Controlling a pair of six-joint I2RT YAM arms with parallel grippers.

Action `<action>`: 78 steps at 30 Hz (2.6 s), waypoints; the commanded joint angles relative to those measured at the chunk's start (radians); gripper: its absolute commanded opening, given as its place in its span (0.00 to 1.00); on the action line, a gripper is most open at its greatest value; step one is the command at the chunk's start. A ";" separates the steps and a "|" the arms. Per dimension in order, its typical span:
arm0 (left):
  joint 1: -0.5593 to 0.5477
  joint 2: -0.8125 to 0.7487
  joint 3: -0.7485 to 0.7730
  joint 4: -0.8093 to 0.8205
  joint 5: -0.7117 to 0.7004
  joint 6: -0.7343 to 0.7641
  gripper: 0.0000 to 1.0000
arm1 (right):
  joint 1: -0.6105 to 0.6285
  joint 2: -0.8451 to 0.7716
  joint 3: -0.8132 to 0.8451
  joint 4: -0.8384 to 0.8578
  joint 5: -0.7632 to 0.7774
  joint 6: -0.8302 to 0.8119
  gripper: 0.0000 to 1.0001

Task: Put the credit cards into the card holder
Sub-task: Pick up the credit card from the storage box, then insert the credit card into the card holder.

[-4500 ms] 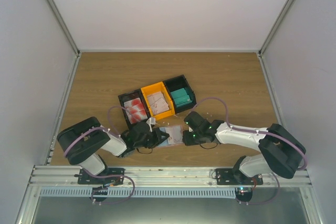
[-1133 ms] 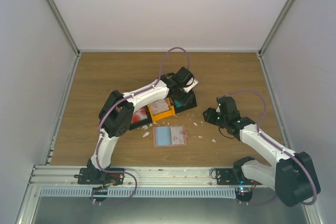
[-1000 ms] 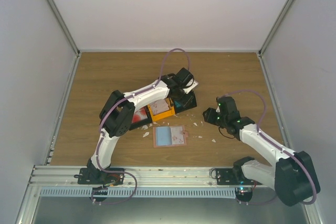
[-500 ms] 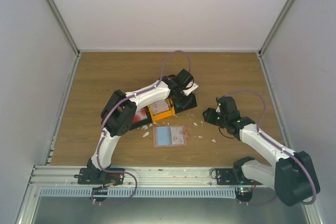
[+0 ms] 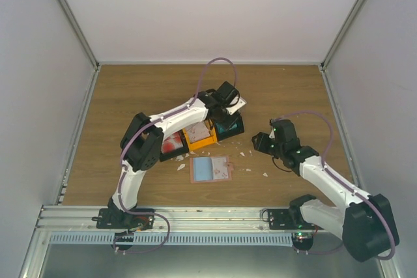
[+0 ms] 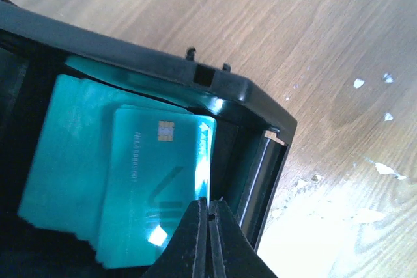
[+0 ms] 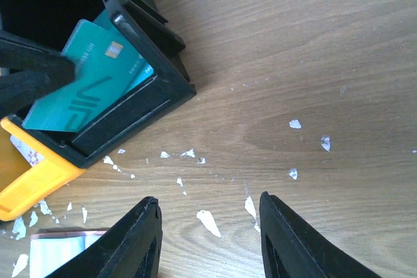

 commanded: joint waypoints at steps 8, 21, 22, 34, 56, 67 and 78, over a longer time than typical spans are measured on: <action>0.022 -0.285 0.026 0.023 -0.127 -0.148 0.00 | -0.011 -0.083 0.093 0.190 -0.300 -0.115 0.44; 0.216 -0.624 -0.201 0.256 0.546 -0.455 0.00 | 0.004 -0.002 0.070 0.777 -0.629 0.404 0.53; 0.230 -0.646 -0.234 0.288 0.629 -0.498 0.00 | 0.009 -0.002 0.073 0.810 -0.644 0.417 0.54; 0.261 -0.727 -0.487 0.741 0.965 -0.971 0.00 | 0.032 -0.022 0.079 0.929 -0.635 0.602 0.43; 0.267 -0.813 -0.608 0.409 0.680 -0.755 0.46 | 0.053 -0.043 0.086 0.683 -0.680 0.442 0.00; 0.228 -1.009 -1.075 0.367 0.320 -0.736 0.61 | 0.087 0.031 -0.047 0.217 -0.651 0.052 0.00; 0.109 -0.935 -1.329 0.600 0.222 -0.843 0.52 | 0.175 0.214 -0.060 0.258 -0.619 0.052 0.00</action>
